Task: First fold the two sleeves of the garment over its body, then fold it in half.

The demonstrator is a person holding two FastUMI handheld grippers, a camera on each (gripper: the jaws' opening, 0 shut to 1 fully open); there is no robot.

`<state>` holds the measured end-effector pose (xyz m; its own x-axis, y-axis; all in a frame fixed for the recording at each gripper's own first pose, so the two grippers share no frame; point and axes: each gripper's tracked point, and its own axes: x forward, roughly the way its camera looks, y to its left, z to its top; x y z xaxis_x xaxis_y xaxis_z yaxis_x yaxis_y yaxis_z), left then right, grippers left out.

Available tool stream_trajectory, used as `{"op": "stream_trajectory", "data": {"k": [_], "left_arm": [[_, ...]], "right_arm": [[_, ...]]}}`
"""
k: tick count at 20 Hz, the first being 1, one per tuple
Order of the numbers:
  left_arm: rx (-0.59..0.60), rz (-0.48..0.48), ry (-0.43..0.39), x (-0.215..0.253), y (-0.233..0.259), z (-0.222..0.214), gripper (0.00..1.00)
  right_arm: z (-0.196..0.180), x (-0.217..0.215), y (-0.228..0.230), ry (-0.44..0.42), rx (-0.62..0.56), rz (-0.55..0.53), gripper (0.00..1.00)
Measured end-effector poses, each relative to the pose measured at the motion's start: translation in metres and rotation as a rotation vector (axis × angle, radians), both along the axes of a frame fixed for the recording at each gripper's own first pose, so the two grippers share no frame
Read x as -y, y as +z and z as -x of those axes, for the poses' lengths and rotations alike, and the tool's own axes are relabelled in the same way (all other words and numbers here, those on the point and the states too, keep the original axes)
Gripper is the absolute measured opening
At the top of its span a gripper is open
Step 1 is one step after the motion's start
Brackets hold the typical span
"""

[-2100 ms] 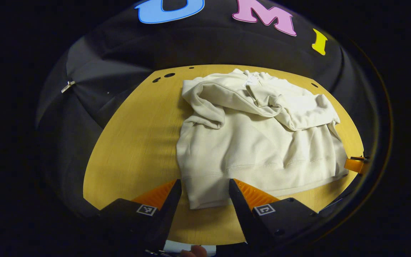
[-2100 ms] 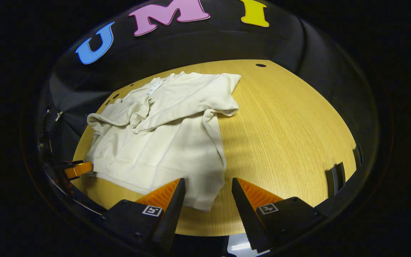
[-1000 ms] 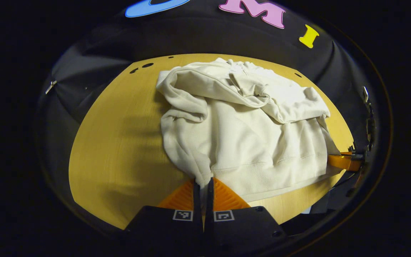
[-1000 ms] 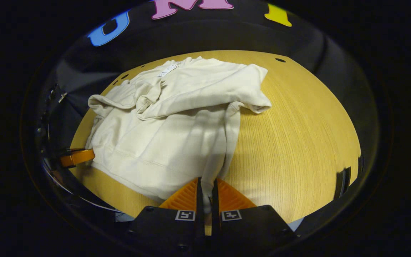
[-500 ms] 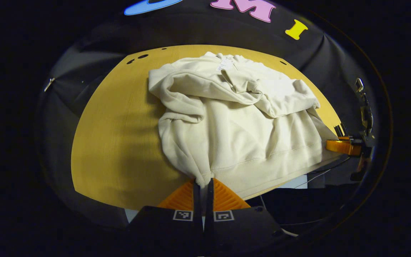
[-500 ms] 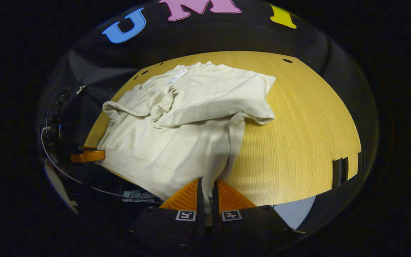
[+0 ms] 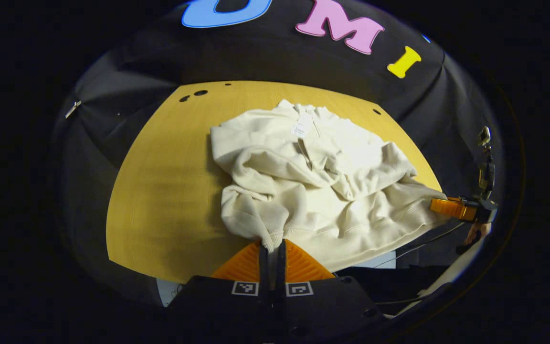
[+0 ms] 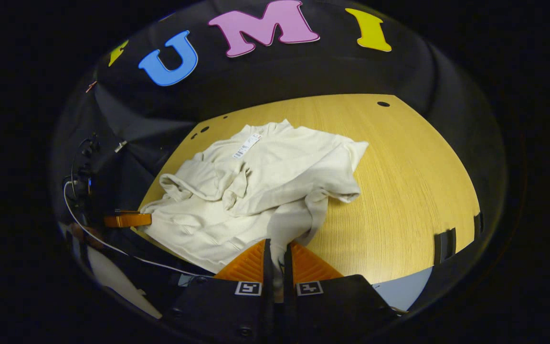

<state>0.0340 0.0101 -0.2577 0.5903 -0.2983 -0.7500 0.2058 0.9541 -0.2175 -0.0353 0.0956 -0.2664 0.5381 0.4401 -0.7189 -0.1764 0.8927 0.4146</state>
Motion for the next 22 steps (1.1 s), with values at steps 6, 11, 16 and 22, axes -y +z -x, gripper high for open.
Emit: {"op": "stream_trajectory", "data": {"k": [6,11,16,22], "left_arm": [[0.078,0.025,0.049,0.001,0.032,-0.049,0.06],[0.096,0.024,0.106,0.006,0.039,-0.085,0.06],[0.096,0.033,0.173,0.009,0.039,-0.117,0.06],[0.044,0.064,0.256,0.0,0.019,-0.154,0.06]], "right_arm": [[-0.053,-0.003,0.018,-0.09,0.073,-0.034,0.12],[-0.096,-0.011,0.023,-0.123,0.116,-0.034,0.11],[-0.136,-0.017,0.013,-0.177,0.107,-0.049,0.11],[-0.168,-0.015,-0.017,-0.2,0.078,-0.022,0.12]]}}
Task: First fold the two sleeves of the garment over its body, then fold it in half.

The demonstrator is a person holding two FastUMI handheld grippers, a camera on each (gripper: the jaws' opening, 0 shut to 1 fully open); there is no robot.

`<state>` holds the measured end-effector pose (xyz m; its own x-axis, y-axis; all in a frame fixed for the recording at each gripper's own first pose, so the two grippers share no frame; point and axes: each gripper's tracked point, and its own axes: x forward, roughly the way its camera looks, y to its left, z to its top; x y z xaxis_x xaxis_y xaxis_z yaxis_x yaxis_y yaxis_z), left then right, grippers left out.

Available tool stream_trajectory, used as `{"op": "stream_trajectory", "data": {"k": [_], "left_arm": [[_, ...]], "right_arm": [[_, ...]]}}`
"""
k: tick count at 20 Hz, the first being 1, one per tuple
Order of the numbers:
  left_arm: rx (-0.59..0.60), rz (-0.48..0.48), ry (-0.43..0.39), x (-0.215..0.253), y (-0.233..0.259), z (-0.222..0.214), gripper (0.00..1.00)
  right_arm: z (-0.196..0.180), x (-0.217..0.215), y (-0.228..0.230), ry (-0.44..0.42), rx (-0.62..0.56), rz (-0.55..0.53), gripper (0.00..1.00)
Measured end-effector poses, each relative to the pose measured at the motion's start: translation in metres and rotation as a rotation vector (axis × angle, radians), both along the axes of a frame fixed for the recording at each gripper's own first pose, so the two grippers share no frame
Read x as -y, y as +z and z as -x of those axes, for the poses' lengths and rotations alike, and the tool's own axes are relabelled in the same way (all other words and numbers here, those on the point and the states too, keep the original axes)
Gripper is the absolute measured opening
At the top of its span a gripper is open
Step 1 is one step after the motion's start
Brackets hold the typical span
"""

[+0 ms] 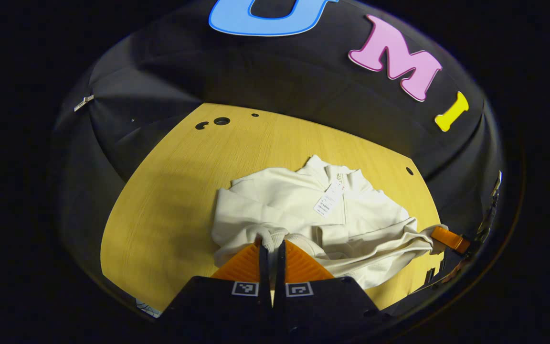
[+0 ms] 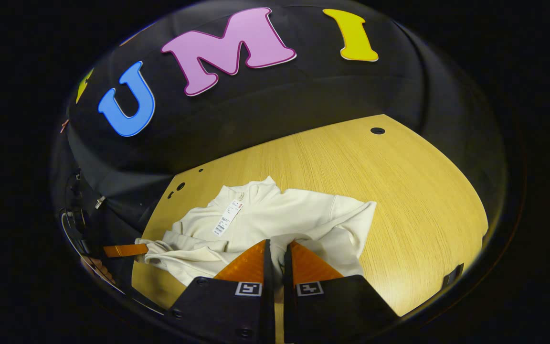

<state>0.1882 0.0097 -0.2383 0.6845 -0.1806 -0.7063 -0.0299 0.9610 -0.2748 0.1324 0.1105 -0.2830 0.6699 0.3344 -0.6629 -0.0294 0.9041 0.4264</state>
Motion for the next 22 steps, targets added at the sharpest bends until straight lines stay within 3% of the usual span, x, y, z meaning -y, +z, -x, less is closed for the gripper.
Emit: {"op": "stream_trajectory", "data": {"k": [5,12,22], "left_arm": [[-0.053,-0.001,0.035,-0.003,-0.025,-0.028,0.06],[-0.121,-0.077,0.026,0.005,-0.056,-0.058,0.06],[-0.182,-0.2,-0.085,0.014,-0.072,-0.068,0.07]], "right_arm": [[-0.02,-0.006,-0.028,0.009,-0.05,0.015,0.11],[-0.028,-0.014,-0.076,0.056,-0.154,0.064,0.11],[-0.031,-0.022,-0.109,0.078,-0.26,0.061,0.12]]}}
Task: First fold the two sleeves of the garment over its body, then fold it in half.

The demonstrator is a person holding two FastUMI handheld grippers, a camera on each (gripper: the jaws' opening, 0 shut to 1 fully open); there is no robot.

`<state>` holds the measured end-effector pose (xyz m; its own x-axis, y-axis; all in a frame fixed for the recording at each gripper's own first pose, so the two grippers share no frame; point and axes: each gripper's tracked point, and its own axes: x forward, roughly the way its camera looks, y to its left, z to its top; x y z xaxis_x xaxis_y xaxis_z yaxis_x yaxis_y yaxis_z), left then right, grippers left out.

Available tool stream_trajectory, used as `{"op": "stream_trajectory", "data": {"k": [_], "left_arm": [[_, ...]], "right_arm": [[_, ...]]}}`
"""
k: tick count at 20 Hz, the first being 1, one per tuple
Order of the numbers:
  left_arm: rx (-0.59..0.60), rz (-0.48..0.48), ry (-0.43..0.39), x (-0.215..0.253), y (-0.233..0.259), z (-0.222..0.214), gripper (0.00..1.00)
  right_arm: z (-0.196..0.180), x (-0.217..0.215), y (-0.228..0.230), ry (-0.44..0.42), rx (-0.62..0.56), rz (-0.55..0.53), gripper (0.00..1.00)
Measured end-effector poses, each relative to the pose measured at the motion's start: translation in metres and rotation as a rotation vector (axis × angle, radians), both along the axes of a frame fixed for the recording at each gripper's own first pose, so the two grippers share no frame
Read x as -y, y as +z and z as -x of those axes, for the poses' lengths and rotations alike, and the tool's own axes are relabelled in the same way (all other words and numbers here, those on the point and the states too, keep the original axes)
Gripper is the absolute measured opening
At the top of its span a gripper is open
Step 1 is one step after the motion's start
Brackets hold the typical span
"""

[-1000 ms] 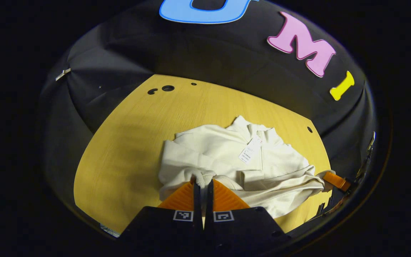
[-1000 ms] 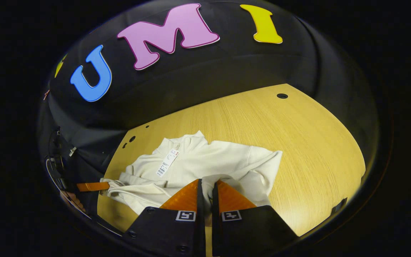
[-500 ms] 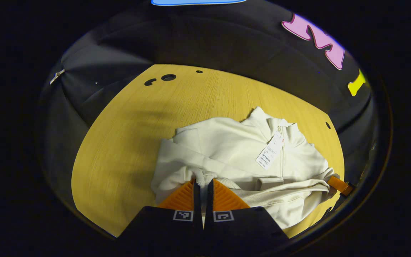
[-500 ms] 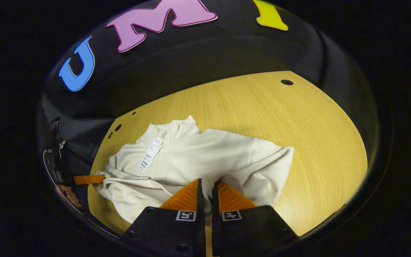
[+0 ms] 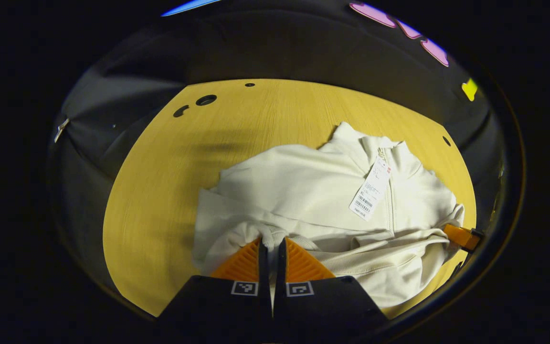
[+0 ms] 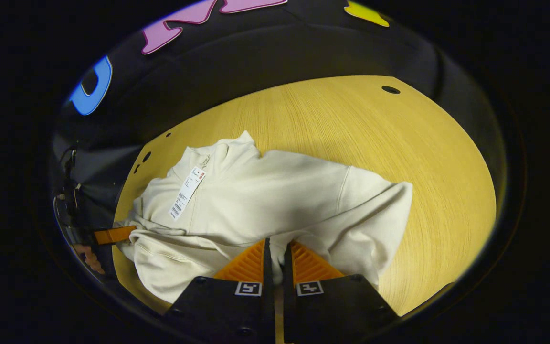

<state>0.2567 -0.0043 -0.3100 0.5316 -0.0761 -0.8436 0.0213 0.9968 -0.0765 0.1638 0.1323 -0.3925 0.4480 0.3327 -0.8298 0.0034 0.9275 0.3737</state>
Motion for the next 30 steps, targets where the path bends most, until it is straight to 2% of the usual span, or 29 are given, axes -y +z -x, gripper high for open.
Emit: {"op": "stream_trajectory", "data": {"k": [4,8,12,14,17,18,19,21,22,23,25,26,27,28,29,30], "left_arm": [[-0.011,-0.015,-0.002,-0.001,0.001,0.003,0.08],[-0.035,-0.1,-0.075,0.002,0.005,0.004,0.16],[0.051,-0.08,-0.043,0.003,0.023,0.001,0.22],[0.118,-0.034,-0.066,0.01,0.038,0.004,0.3],[0.2,-0.006,-0.125,0.016,0.066,0.013,0.53],[0.231,-0.006,-0.128,0.015,0.075,0.016,0.47],[0.263,-0.003,-0.125,0.013,0.083,0.019,0.56],[0.318,0.004,-0.124,0.012,0.098,0.027,0.54],[0.339,0.001,-0.122,0.01,0.105,0.032,0.63],[0.358,-0.002,-0.119,0.009,0.11,0.037,0.6],[0.395,-0.005,-0.105,0.005,0.121,0.045,0.62],[0.403,-0.008,-0.099,0.003,0.126,0.051,0.62],[0.405,-0.007,-0.097,0.002,0.128,0.056,0.63],[0.406,-0.004,-0.096,0.001,0.129,0.061,0.63],[0.403,0.005,-0.098,0.002,0.129,0.066,0.62],[0.4,0.011,-0.098,0.002,0.129,0.07,0.62]], "right_arm": [[-0.001,0.0,0.0,-0.012,-0.018,-0.011,0.15],[0.001,0.0,0.008,-0.027,-0.038,-0.038,0.16],[0.007,0.005,0.028,-0.004,0.011,-0.04,0.17],[0.011,0.007,0.039,0.008,0.043,-0.035,0.17],[0.021,0.01,0.059,0.02,0.086,-0.043,0.16],[0.025,0.011,0.065,0.027,0.101,-0.042,0.16],[0.028,0.013,0.071,0.037,0.116,-0.041,0.16],[0.036,0.014,0.084,0.058,0.143,-0.038,0.16],[0.04,0.014,0.09,0.067,0.159,-0.036,0.16],[0.042,0.014,0.096,0.073,0.176,-0.035,0.16],[0.048,0.014,0.108,0.066,0.208,-0.037,0.16],[0.05,0.015,0.114,0.059,0.223,-0.034,0.12],[0.052,0.016,0.117,0.056,0.235,-0.031,0.16],[0.053,0.017,0.118,0.05,0.245,-0.027,0.16],[0.052,0.018,0.12,0.044,0.255,-0.025,0.11],[0.051,0.018,0.122,0.038,0.265,-0.028,0.16]]}}
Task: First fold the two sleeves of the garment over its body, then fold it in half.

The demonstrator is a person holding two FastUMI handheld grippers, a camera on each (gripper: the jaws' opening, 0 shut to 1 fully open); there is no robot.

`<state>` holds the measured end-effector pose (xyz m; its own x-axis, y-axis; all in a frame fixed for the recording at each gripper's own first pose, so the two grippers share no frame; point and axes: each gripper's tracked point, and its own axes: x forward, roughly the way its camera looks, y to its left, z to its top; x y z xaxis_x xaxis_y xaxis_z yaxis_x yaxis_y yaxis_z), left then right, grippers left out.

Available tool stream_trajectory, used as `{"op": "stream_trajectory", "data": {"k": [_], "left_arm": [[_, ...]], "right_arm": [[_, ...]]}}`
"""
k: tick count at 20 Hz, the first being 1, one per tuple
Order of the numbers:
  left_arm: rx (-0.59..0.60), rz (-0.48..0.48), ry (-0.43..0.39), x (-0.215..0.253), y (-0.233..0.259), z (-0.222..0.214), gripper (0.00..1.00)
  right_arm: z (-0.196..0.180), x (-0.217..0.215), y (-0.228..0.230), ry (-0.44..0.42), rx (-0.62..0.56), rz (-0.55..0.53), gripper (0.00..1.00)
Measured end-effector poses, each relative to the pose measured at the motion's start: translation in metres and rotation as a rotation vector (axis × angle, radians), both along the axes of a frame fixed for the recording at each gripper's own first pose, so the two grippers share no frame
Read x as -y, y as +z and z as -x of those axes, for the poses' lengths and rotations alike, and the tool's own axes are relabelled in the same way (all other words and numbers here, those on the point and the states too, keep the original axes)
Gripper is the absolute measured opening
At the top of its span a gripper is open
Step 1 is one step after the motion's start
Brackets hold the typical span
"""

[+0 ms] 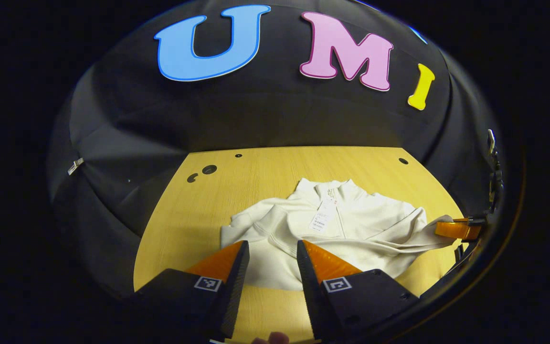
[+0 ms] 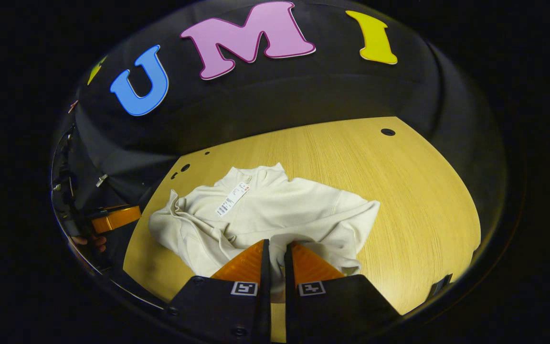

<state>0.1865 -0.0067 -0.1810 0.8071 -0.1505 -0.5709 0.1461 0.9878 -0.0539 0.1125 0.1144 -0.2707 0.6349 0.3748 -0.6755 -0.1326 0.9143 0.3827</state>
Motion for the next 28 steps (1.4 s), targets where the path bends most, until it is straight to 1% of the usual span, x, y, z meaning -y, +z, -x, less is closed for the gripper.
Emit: {"op": "stream_trajectory", "data": {"k": [1,2,3,4,5,6,7,8,9,11,12,13,14,15,16,19,20,21,22,28], "left_arm": [[-0.005,0.004,0.0,0.0,-0.002,0.003,0.62],[-0.008,0.007,0.001,0.0,-0.003,0.005,0.62],[-0.01,0.011,0.003,0.0,-0.004,0.007,0.63],[-0.013,0.014,0.004,0.001,-0.004,0.009,0.62],[-0.013,0.016,0.006,0.001,-0.004,0.01,0.62],[-0.014,0.015,0.006,0.0,-0.004,0.01,0.62],[-0.012,0.012,0.009,-0.001,-0.003,0.01,0.62],[-0.01,0.011,0.011,-0.001,-0.002,0.01,0.62],[-0.009,0.01,0.013,-0.001,-0.002,0.009,0.62],[-0.009,0.01,0.014,-0.001,-0.001,0.01,0.63],[-0.009,0.011,0.013,0.0,-0.001,0.011,0.62],[-0.008,0.01,0.011,0.001,-0.001,0.011,0.62],[-0.006,0.01,0.009,0.003,0.0,0.011,0.63],[-0.007,0.011,0.008,0.004,0.0,0.01,0.67],[-0.008,0.012,0.007,0.005,0.001,0.01,0.62],[-0.007,0.013,0.003,0.007,0.001,0.01,0.62],[-0.006,0.014,0.001,0.008,0.002,0.01,0.67],[-0.003,0.013,0.001,0.009,0.002,0.012,0.67],[-0.003,0.015,0.001,0.009,0.003,0.012,0.63],[-0.004,0.018,0.002,0.007,0.002,0.016,0.62]], "right_arm": [[-0.001,-0.001,-0.001,-0.003,0.002,-0.003,0.11],[-0.002,-0.002,-0.003,-0.003,-0.004,-0.009,0.16],[-0.004,-0.006,-0.004,-0.003,-0.009,-0.022,0.16],[-0.008,-0.007,-0.009,-0.006,-0.019,-0.03,0.19],[-0.011,-0.009,-0.012,-0.009,-0.025,-0.032,0.28],[-0.012,-0.009,-0.015,-0.014,-0.032,-0.026,0.41],[-0.016,-0.01,-0.017,-0.016,-0.035,-0.022,0.48],[-0.017,-0.011,-0.017,-0.02,-0.038,-0.027,0.59],[-0.02,-0.01,-0.016,-0.027,-0.039,-0.033,0.6],[-0.024,-0.005,-0.012,-0.041,-0.03,-0.037,0.69],[-0.026,0.002,-0.009,-0.051,-0.024,-0.028,0.78],[-0.027,0.005,-0.007,-0.059,-0.019,-0.031,0.83],[-0.027,0.007,-0.004,-0.066,-0.018,-0.036,0.74],[-0.027,0.01,-0.002,-0.07,-0.016,-0.039,0.83],[-0.027,0.013,-0.001,-0.073,-0.013,-0.037,0.83],[-0.024,0.016,0.006,-0.068,-0.006,-0.036,0.83],[-0.021,0.015,0.007,-0.066,-0.004,-0.038,0.83],[-0.021,0.016,0.008,-0.066,-0.003,-0.038,0.83],[-0.019,0.017,0.009,-0.066,-0.003,-0.04,0.83],[-0.012,0.017,0.014,-0.063,0.005,-0.036,0.83]]}}
